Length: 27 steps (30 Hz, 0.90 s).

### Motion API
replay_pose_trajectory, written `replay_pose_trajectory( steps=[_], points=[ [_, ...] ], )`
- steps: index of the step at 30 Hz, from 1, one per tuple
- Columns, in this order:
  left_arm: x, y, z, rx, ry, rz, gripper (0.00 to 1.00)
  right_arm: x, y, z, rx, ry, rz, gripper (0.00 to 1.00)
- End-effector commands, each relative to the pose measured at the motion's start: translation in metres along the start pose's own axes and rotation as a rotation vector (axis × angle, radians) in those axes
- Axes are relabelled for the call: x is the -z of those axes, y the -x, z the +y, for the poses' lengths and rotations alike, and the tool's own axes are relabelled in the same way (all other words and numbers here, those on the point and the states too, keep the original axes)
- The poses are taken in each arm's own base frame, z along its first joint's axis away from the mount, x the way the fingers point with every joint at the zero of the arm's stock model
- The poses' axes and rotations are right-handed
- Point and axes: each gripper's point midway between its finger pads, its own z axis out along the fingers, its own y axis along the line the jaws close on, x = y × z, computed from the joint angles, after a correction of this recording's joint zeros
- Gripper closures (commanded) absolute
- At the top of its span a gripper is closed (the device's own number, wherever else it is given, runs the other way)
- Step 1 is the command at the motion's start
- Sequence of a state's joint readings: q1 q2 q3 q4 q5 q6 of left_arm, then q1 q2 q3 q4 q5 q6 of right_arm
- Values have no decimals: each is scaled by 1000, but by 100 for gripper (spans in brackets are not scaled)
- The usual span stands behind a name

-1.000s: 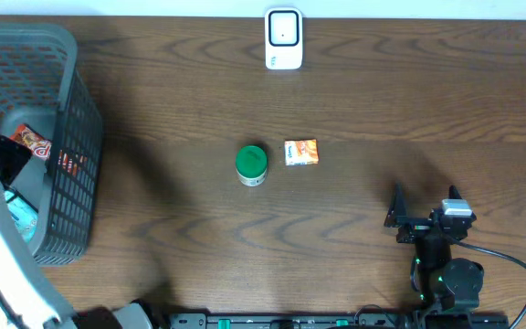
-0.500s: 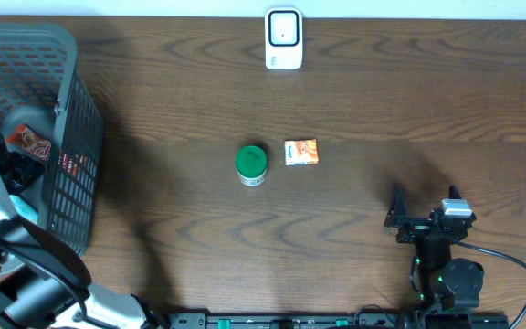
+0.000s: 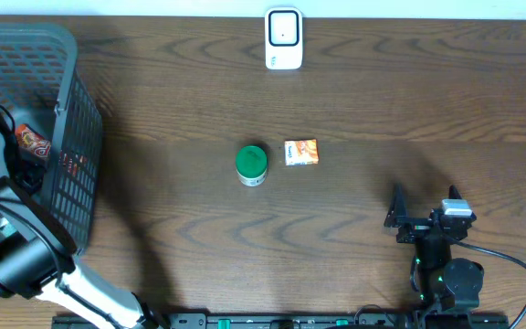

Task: Scan the item barcode
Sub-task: 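Reach into the basket and grasp the mint-green wipes pack with left gripper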

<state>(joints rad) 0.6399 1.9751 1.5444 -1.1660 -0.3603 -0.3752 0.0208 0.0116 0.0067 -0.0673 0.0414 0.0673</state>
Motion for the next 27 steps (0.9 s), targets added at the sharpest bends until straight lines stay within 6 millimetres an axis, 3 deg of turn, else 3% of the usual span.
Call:
replay_pose_trajectory(
  steps=[1,16,27],
  points=[
    [-15,3,0,-8,46,10,2,0,0,0,5,0,-2,1],
    [-26,16,1,-1,96,-33,2,0,0,0,5,0,-2,1],
    [-48,11,-7,-9,90,-46,2,0,0,0,5,0,-2,1]
  ],
)
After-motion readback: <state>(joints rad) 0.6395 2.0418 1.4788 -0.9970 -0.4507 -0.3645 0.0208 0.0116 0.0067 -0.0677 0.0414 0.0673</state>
